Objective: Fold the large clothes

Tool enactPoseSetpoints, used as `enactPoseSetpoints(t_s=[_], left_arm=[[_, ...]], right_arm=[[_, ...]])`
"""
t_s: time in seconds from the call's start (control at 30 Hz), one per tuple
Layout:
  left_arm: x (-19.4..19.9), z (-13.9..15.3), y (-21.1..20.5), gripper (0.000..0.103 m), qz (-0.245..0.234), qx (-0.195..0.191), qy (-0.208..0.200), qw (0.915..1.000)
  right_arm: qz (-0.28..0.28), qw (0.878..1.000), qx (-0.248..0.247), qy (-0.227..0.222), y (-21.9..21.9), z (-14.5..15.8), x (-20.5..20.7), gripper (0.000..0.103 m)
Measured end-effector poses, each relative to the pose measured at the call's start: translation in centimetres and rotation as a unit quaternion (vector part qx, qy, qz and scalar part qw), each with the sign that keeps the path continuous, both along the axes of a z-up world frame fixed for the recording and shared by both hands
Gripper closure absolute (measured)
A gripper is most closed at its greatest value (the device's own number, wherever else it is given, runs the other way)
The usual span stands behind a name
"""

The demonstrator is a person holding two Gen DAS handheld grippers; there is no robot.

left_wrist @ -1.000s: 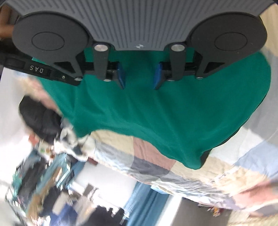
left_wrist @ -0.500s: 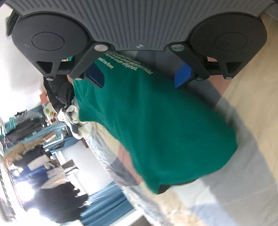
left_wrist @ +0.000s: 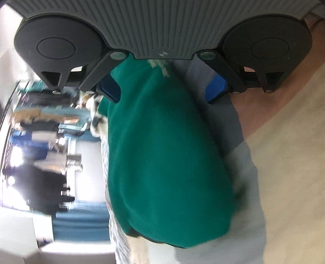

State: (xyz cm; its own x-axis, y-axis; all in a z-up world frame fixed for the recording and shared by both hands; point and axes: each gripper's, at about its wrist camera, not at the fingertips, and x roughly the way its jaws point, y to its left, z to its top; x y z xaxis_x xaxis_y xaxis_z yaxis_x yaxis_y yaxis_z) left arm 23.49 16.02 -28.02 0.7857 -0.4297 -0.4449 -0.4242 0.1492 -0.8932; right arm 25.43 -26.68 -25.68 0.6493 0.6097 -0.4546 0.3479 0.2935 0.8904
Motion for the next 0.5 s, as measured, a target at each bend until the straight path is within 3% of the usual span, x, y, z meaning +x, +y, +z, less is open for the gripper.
enactPoseSetpoints(t_s=[0.1,0.17,0.33,0.4,0.5], left_arm=[[0.3,-0.9,0.3,0.011,0.020,-0.042,-0.031,0.9985],[0.7,-1.4,0.3,0.012,0.027,-0.051,-0.029,0.9979],[1.2,-2.4,0.7,0.013,0.059,-0.055,-0.017,0.9966],[1.4,-2.4,0.9,0.019,0.067,-0.048,-0.013,0.9965],[1.5,-2.5,1.3,0.027,0.079,-0.041,-0.007,0.9960]], right_arm=[[0.002,1.000,-0.001,0.001,0.8,-0.4,0.9,0.007],[0.017,1.000,-0.010,-0.001,1.5,-0.5,1.4,0.007],[-0.004,1.000,-0.024,-0.001,1.4,-0.4,1.5,0.008],[-0.027,0.999,-0.044,-0.010,0.9,0.1,1.1,0.009],[-0.070,0.996,-0.046,-0.008,0.0,-0.2,0.4,0.021]])
